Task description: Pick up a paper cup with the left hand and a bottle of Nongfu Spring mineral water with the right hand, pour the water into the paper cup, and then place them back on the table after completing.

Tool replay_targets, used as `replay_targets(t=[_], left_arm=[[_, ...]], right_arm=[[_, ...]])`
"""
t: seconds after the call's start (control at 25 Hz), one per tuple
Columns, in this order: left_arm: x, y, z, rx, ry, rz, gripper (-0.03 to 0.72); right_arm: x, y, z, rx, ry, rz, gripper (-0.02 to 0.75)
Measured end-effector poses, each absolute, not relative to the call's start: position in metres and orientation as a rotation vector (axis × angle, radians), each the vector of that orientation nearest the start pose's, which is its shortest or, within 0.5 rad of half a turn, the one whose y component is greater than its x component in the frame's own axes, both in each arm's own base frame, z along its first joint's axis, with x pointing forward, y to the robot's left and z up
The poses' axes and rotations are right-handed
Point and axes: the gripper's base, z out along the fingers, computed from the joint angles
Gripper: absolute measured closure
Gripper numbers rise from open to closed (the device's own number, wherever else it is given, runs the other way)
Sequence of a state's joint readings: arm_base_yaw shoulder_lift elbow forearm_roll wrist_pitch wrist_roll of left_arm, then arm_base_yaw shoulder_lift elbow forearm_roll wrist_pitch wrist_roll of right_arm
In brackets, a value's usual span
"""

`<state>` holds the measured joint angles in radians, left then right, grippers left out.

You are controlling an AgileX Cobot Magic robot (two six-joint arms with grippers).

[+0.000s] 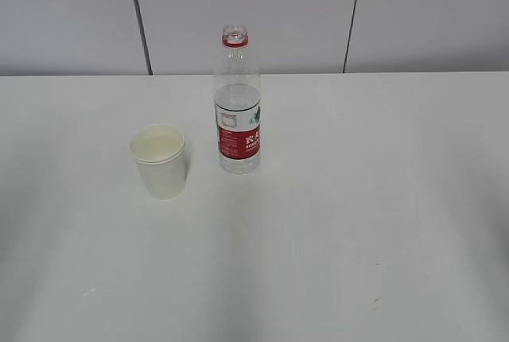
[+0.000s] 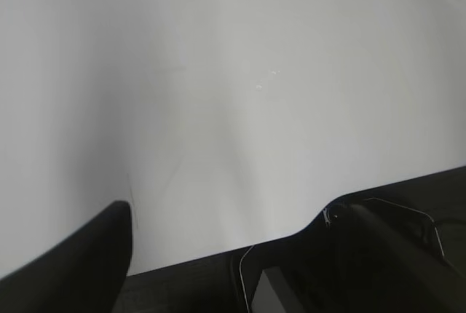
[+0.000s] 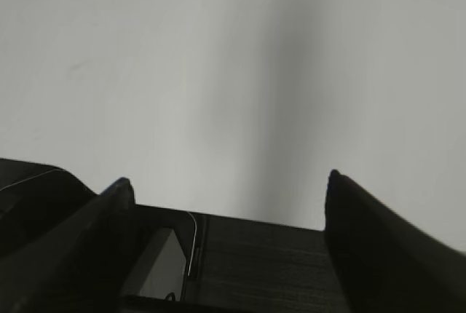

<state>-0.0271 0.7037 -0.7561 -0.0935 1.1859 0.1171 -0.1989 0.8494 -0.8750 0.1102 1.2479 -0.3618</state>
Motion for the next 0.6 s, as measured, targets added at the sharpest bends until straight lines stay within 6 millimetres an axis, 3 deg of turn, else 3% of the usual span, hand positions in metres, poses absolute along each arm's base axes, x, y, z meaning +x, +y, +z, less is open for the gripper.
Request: replay_targets(t=[0.24, 0.48, 0.6], left_arm=[[0.067, -0.011, 0.309, 0.159, 2.514, -0.108, 0.156], [0.045, -0.01, 0.298, 0.159, 2.446, -0.104, 0.156], [0.036, -0.01, 0.286, 0.159, 2.434, -0.103, 0.156]], right_arm=[[0.094, -0.009, 0.288, -0.204, 2.707, -0.011, 0.143], [0.082, -0.007, 0.259, -0.199, 2.746, 0.006, 0.145], [0.077, -0.005, 0.253, -0.197, 2.733, 0.016, 0.145]])
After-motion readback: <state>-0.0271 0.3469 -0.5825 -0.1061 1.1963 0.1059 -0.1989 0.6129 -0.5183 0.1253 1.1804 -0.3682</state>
